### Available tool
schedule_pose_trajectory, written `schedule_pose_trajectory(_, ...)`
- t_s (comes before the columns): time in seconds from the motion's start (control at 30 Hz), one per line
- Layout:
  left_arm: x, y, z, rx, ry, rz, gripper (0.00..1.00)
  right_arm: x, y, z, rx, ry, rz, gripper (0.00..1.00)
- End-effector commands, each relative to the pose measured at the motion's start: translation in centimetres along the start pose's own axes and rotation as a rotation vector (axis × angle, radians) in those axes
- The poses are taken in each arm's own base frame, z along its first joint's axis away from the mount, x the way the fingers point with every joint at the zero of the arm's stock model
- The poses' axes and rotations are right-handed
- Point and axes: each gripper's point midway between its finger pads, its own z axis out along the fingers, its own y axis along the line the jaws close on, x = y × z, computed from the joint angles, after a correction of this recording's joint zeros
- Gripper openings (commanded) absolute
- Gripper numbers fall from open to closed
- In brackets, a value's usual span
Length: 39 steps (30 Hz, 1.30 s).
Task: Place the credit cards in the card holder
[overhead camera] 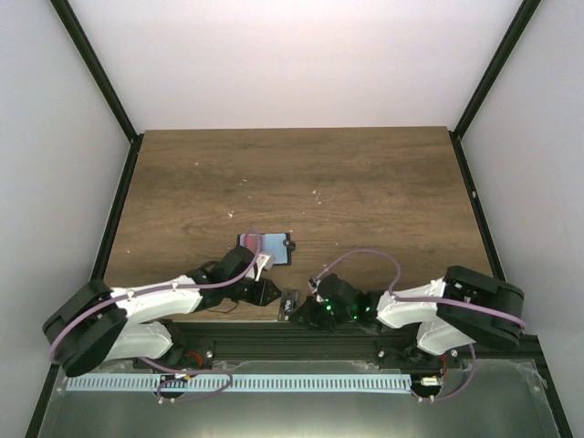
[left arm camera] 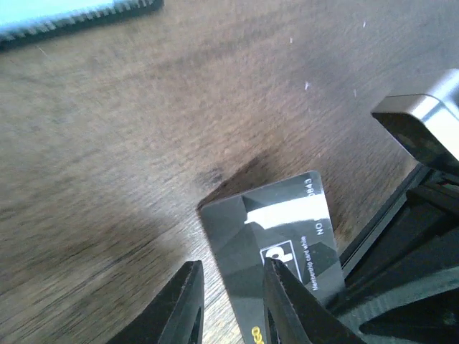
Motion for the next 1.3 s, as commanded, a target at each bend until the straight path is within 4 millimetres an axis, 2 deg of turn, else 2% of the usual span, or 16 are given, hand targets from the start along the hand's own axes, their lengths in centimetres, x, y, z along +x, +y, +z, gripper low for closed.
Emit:
schedule_pose_trajectory(0.0, -2.9, -0.5, -2.7, -0.081, -0.106, 0.014, 0.26, -2.0, 1.3, -1.2, -0.025, -0.096, -0.053, 0.01)
schedule_pose_trajectory(0.07, -4.5, -0.8, -4.4, -0.116, -0.169, 0.026, 0.28, -2.8, 2.6, -2.1, -0.049, -0.118, -0.105, 0.01)
schedule_pose_trajectory(0.2, -7.9, -0.9, -8.7, -0.190, -0.308, 0.019, 0.42, -5.5, 5.1, -4.8, -0.122, -0.177, -0.186, 0.01)
schedule_pose_trajectory(0.33, -10.1, -2.1, -11.4, -0.069, -0.399, 0.004, 0.45, -8.2, 8.0, -8.0, -0.258, -0.228, -0.304, 0.01)
schedule_pose_trajectory(0.43, -11.2, -4.2, -12.7, 0.067, -0.422, 0.041, 0.45, -9.5, 10.4, -10.2, -0.363, -0.235, -0.419, 0.01)
schedule_pose_trajectory(0.6, -11.6, -8.5, -14.4, 0.303, -0.428, 0.137, 0.46, -8.9, 14.0, -12.6, -0.525, -0.181, -0.593, 0.01)
schedule_pose_trajectory(0.73, -11.4, -10.3, -15.1, 0.393, -0.424, 0.182, 0.46, -8.1, 15.8, -13.6, -0.593, -0.157, -0.678, 0.01)
schedule_pose_trajectory(1.0, -11.1, -11.5, -15.4, 0.474, -0.415, 0.203, 0.40, -6.8, 17.5, -15.0, -0.677, -0.123, -0.746, 0.01)
schedule_pose_trajectory(1.27, -10.7, -12.2, -15.0, 0.560, -0.384, 0.197, 0.18, -6.3, 18.0, -15.5, -0.710, -0.111, -0.761, 0.01)
